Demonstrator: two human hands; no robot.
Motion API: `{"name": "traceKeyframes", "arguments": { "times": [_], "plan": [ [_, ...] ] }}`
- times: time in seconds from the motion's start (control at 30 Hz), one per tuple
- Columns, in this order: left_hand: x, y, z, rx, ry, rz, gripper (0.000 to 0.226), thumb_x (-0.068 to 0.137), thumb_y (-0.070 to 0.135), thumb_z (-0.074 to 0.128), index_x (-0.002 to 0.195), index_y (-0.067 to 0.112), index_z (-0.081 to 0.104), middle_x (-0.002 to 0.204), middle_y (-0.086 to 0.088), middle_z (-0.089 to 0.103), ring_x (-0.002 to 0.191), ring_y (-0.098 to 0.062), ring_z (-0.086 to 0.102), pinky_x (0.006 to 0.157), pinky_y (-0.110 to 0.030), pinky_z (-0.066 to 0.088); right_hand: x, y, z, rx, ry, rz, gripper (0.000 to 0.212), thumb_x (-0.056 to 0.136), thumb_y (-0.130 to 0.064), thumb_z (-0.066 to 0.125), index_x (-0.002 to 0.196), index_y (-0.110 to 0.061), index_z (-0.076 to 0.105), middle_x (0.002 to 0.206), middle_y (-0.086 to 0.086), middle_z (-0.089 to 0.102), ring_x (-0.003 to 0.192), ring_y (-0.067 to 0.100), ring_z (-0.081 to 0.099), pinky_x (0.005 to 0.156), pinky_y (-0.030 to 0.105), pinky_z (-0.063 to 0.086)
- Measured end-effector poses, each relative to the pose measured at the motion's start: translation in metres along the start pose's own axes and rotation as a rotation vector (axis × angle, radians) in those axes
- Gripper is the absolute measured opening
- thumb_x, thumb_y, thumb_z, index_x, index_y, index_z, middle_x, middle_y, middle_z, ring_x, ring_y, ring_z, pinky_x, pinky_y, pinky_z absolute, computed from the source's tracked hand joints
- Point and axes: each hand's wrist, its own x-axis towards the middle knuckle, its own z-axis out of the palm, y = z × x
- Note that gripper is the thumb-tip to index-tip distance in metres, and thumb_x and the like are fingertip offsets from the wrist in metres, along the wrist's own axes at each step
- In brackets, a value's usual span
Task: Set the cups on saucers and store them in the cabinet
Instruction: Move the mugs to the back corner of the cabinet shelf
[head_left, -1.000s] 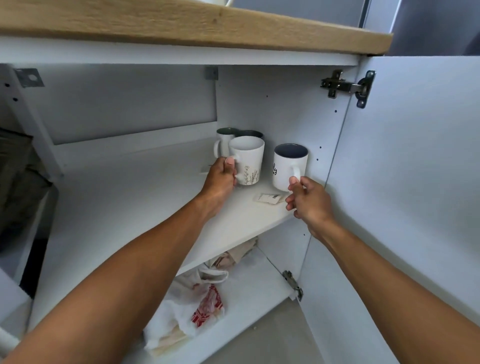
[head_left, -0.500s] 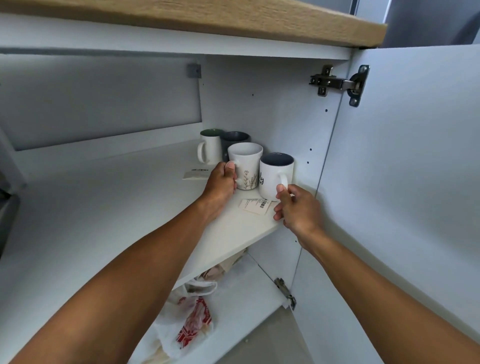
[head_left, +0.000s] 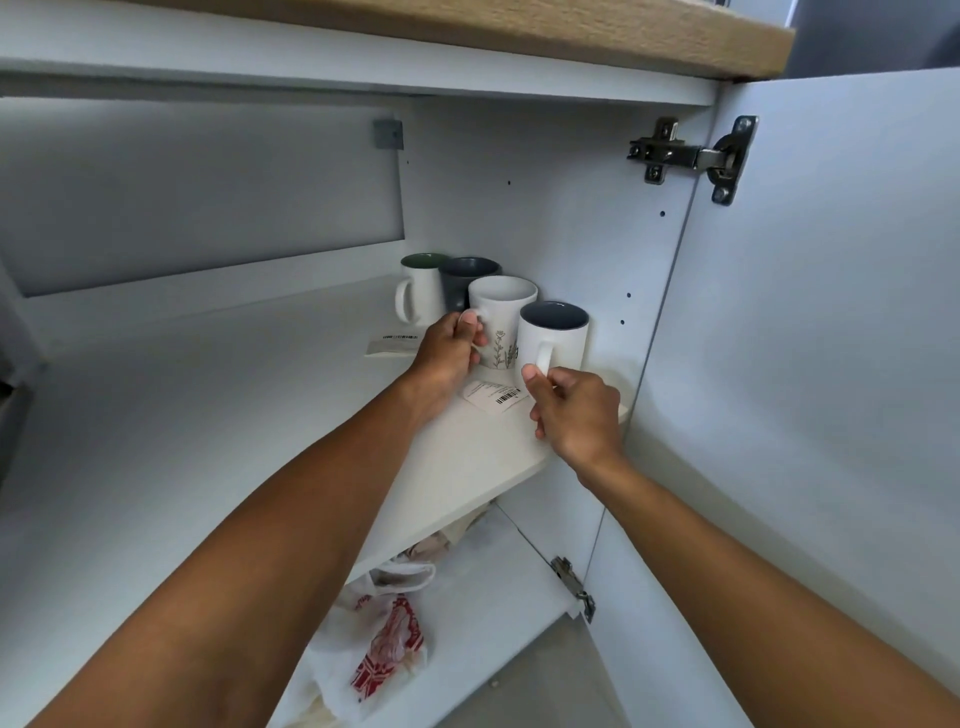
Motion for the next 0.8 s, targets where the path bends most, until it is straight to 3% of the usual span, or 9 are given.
{"name": "traceKeyframes", "arguments": {
  "times": [0.13,0.23,0.3,0.4,0.5,0.6,0.7,0.8],
  "plan": [
    [-0.002,0.002,-0.003,0.005,-0.014,-0.042,0.028,0.105,0.035,0.041,0.086,0.020,0.056,0.090,0.004,0.062,0.059,-0.008,0.048,0.050,-0.016,0.040,0.004,0.007,-0.002,-0.056,-0.005,-0.043,0.059,0.093,-0.049,0.062,0.064,0.002,0.055,0.056,0.012,0.065,0.055,0.033,0.065,0.062,0.036,0.055],
    [-0.006,0.000,-0.015,0.060,0.029,-0.063,0.028,0.100,0.045,0.048,0.083,0.025,0.057,0.086,0.003,0.062,0.067,-0.012,0.056,0.057,-0.024,0.040,0.003,0.008,-0.006,-0.165,-0.038,-0.066,0.055,0.089,-0.057,0.061,0.071,-0.005,0.063,0.061,0.011,0.067,0.066,0.030,0.066,0.068,0.037,0.054],
    [-0.012,-0.001,-0.027,0.136,0.046,-0.058,0.026,0.099,0.045,0.049,0.091,0.023,0.059,0.097,0.001,0.064,0.077,-0.015,0.060,0.066,-0.027,0.043,-0.001,0.004,-0.011,-0.268,-0.063,-0.081,0.052,0.088,-0.061,0.060,0.081,-0.011,0.068,0.066,0.006,0.069,0.073,0.026,0.066,0.069,0.037,0.054],
    [-0.027,-0.001,-0.045,0.276,0.062,-0.041,0.031,0.100,0.043,0.050,0.112,0.017,0.062,0.116,0.000,0.063,0.101,-0.019,0.060,0.085,-0.029,0.044,-0.005,0.001,-0.017,-0.446,-0.104,-0.091,0.060,0.083,-0.071,0.058,0.100,-0.014,0.068,0.091,0.003,0.072,0.093,0.025,0.065,0.075,0.039,0.055],
    [-0.047,0.003,-0.062,0.374,0.096,-0.025,0.031,0.100,0.038,0.051,0.120,0.016,0.061,0.120,0.000,0.060,0.105,-0.015,0.054,0.087,-0.023,0.038,-0.009,-0.002,-0.022,-0.552,-0.176,-0.053,0.075,0.081,-0.077,0.053,0.122,-0.016,0.062,0.121,0.006,0.063,0.119,0.031,0.052,0.089,0.044,0.051],
    [-0.069,0.002,-0.085,0.577,0.078,0.022,0.038,0.099,0.043,0.050,0.129,0.021,0.057,0.135,-0.003,0.059,0.120,-0.024,0.054,0.099,-0.028,0.042,-0.019,-0.005,-0.029,-0.701,-0.226,-0.027,0.083,0.079,-0.082,0.046,0.130,-0.016,0.054,0.135,0.009,0.052,0.129,0.035,0.040,0.097,0.046,0.042],
    [-0.094,0.003,-0.108,0.967,0.027,0.041,0.056,0.097,0.061,0.037,0.147,0.035,0.037,0.154,-0.001,0.041,0.142,-0.030,0.033,0.114,-0.044,0.031,-0.026,-0.007,-0.036,-0.790,-0.280,-0.002,0.100,0.076,-0.089,0.036,0.144,-0.016,0.039,0.152,0.008,0.036,0.143,0.032,0.025,0.106,0.050,0.032],
    [-0.117,0.003,-0.123,1.185,0.000,0.019,0.068,0.096,0.067,0.025,0.156,0.037,0.015,0.166,0.001,0.015,0.153,-0.027,0.005,0.119,-0.049,0.013,-0.033,-0.009,-0.040,-0.844,-0.327,0.012,0.114,0.071,-0.095,0.027,0.153,-0.015,0.024,0.161,0.008,0.021,0.150,0.030,0.010,0.113,0.054,0.025]
  ]
}}
